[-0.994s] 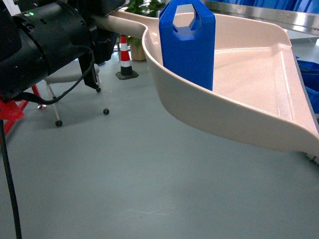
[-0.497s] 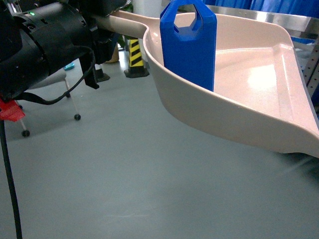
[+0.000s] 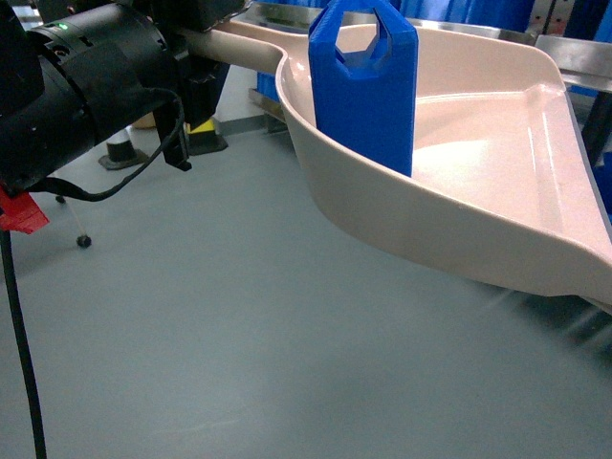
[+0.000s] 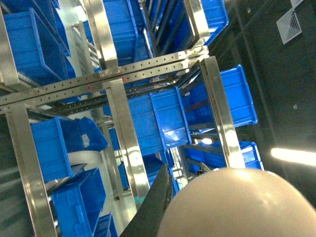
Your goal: Place part in tray to right shelf
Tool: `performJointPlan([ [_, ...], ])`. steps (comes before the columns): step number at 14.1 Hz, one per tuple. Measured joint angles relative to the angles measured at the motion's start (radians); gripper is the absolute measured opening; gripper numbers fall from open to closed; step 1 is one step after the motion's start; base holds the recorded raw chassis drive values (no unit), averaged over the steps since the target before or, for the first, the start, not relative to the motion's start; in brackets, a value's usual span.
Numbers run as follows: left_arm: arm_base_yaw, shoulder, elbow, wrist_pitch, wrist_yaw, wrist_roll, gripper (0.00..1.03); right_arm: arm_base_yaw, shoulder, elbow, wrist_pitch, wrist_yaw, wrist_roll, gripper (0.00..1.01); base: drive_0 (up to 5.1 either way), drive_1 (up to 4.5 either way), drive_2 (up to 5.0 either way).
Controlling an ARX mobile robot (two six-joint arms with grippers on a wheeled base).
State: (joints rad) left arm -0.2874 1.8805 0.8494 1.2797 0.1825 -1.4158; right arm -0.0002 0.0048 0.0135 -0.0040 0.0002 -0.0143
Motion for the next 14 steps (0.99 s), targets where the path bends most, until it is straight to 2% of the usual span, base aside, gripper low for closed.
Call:
performJointPlan([
  [14, 0.000, 0.000, 0.000, 0.000, -0.002, 0.000, 0.12, 0.000, 0.000, 0.000, 0.000, 0.000, 0.000, 0.98, -1.5, -1.54, -1.5],
])
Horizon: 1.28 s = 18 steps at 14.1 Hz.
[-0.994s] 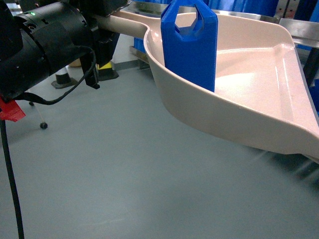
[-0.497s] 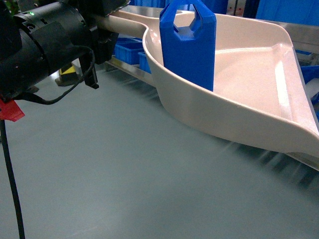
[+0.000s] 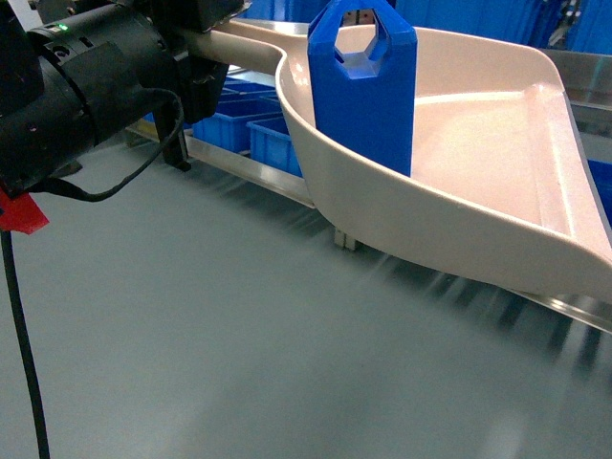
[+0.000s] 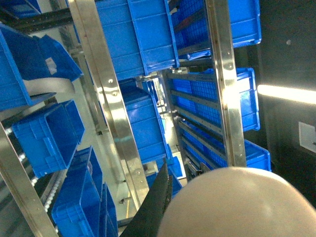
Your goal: Place part in tray to right shelf
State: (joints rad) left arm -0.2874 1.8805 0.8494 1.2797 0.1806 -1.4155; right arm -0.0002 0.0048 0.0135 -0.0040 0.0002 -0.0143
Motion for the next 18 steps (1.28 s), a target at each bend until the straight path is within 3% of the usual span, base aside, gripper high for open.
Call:
performJointPlan([
  [18, -0.004, 0.000, 0.000, 0.000, 0.000, 0.000, 0.12, 0.000, 0.000, 0.000, 0.000, 0.000, 0.000, 0.98, -1.5, -1.55, -1.5],
])
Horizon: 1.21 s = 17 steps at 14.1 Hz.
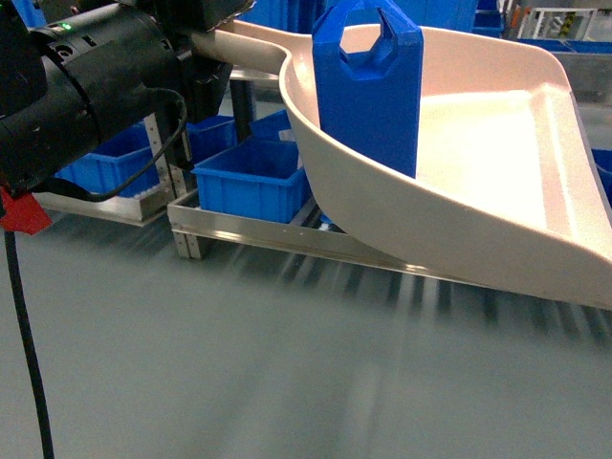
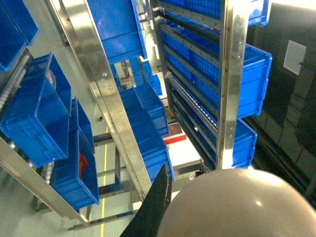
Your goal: Place part in tray to right shelf
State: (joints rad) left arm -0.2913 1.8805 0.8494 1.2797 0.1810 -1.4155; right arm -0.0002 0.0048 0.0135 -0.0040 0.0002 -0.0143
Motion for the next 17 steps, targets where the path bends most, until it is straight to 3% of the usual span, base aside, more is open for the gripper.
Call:
performJointPlan([
  [11, 0.005, 0.000, 0.000, 0.000, -0.001, 0.000, 0.12, 0.000, 0.000, 0.000, 0.000, 0.000, 0.000, 0.98, -1.6, -1.55, -1.6],
  [17, 0.004, 0.000, 0.000, 0.000, 0.000, 0.000, 0.12, 0.000, 0.000, 0.000, 0.000, 0.000, 0.000, 0.98, 0.0, 0.00, 0.0],
])
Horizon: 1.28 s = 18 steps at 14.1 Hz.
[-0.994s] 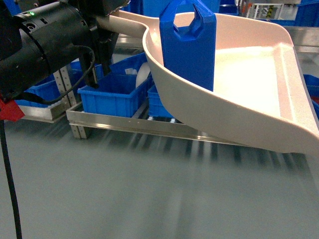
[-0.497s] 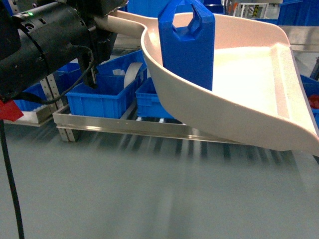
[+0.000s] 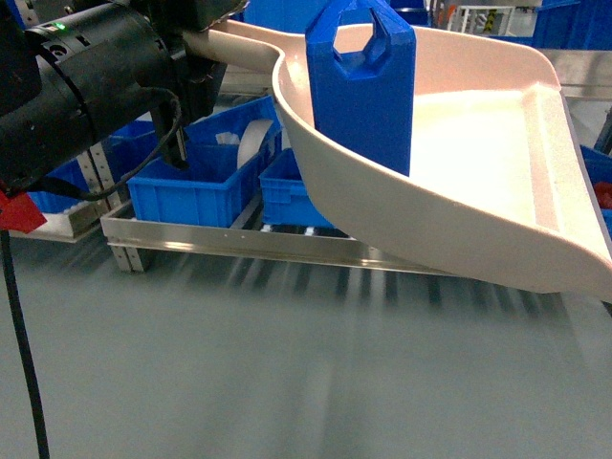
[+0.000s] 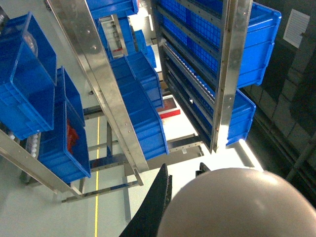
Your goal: Place part in tray to right shelf
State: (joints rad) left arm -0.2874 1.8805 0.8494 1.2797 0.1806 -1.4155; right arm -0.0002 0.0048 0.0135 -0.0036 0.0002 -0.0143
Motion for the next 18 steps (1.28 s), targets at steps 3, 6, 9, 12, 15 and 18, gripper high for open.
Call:
performJointPlan([
  [3, 0.000, 0.000, 0.000, 0.003, 0.002, 0.000, 0.12, 0.000, 0.000, 0.000, 0.002, 0.000, 0.000, 0.98, 0.0, 0.00, 0.0],
  [6, 0.000, 0.000, 0.000, 0.000, 0.002, 0.000, 0.12, 0.000, 0.000, 0.000, 0.000, 0.000, 0.000, 0.98, 0.0, 0.00, 0.0],
  [9, 0.000, 0.000, 0.000, 0.000, 0.001, 0.000, 0.12, 0.000, 0.000, 0.000, 0.000, 0.000, 0.000, 0.98, 0.0, 0.00, 0.0],
  [12, 0.000, 0.000, 0.000, 0.000, 0.002, 0.000, 0.12, 0.000, 0.000, 0.000, -0.001, 0.000, 0.000, 0.98, 0.0, 0.00, 0.0],
  [15, 0.000, 0.000, 0.000, 0.000, 0.002, 0.000, 0.12, 0.000, 0.000, 0.000, 0.000, 0.000, 0.000, 0.98, 0.0, 0.00, 0.0],
  [18, 0.000, 0.000, 0.000, -0.001, 0.002, 0.000, 0.12, 0.000, 0.000, 0.000, 0.001, 0.000, 0.000, 0.98, 0.0, 0.00, 0.0],
])
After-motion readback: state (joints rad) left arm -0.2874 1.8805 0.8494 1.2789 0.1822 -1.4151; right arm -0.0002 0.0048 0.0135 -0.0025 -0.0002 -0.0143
